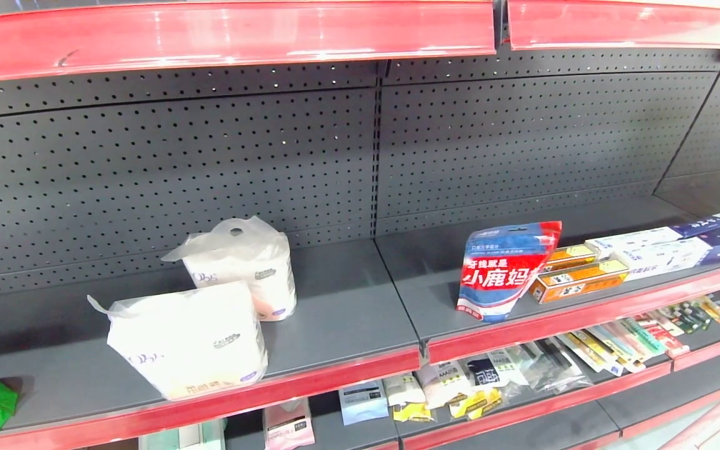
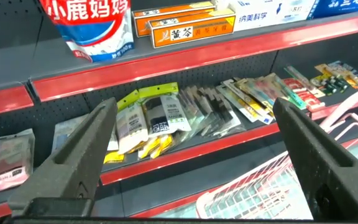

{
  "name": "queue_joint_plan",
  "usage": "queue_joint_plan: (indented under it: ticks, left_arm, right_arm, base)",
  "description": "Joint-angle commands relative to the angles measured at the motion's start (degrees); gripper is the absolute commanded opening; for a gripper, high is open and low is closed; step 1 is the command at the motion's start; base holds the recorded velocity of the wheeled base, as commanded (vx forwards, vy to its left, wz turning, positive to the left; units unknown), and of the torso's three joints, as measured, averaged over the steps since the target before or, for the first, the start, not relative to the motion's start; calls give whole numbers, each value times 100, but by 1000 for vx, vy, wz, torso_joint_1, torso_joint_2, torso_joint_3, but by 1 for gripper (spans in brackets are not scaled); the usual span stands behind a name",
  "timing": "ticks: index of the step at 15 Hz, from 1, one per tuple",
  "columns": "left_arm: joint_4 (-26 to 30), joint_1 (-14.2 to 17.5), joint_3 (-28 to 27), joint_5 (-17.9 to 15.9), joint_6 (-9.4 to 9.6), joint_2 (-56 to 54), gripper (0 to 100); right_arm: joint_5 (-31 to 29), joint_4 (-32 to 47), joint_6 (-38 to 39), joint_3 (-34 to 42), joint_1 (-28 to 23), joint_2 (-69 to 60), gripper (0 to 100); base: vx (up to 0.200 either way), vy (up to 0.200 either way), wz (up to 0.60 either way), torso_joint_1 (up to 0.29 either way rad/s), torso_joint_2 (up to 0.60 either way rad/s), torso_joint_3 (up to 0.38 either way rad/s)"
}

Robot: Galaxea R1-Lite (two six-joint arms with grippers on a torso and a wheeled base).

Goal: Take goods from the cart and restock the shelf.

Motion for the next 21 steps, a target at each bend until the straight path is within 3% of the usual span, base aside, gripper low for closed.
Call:
queue_joint_plan:
  ticks: [1,2,4,6,10,12,14,15,18,21]
  left_arm:
    - [-61,1015,-1697,985,-432,3518,100]
    - [-78,1393,-1723,915,-397,4045,100]
    - [-113,1604,-1723,695,-362,4705,100]
    - [-113,1683,-1714,599,-116,4968,100]
    - [-113,2219,-1679,133,245,5583,100]
    - [-113,2219,-1679,89,262,5768,100]
    - [-333,2175,-1706,71,544,6172,100]
    - [-482,2166,-1679,-61,807,6366,100]
    - [-482,2105,-1679,-395,1062,6726,100]
    - [-491,1920,-1723,-456,1220,7069,100]
  right_arm:
    - [-2,-2,-4,1,-2,16,100]
    - [-2,-2,-4,1,-2,16,100]
    - [-2,-2,-4,1,-2,16,100]
    - [-2,-2,-4,1,7,16,100]
    - [-2,7,-4,1,7,16,100]
    - [-2,7,-4,1,-2,16,100]
    - [-2,-2,-4,1,7,16,100]
    - [-2,-2,-4,1,-2,16,100]
    - [-2,-2,-4,1,-2,16,100]
    - [-2,7,-4,1,7,16,100]
  base:
    - [0,0,0,0,0,0]
    - [0,0,0,0,0,0]
    - [0,0,0,0,0,0]
    - [0,0,0,0,0,0]
    - [0,0,0,0,0,0]
    - [0,0,0,0,0,0]
    - [0,0,0,0,0,0]
    - [0,0,0,0,0,0]
    - [0,0,0,0,0,0]
    - [0,0,0,0,0,0]
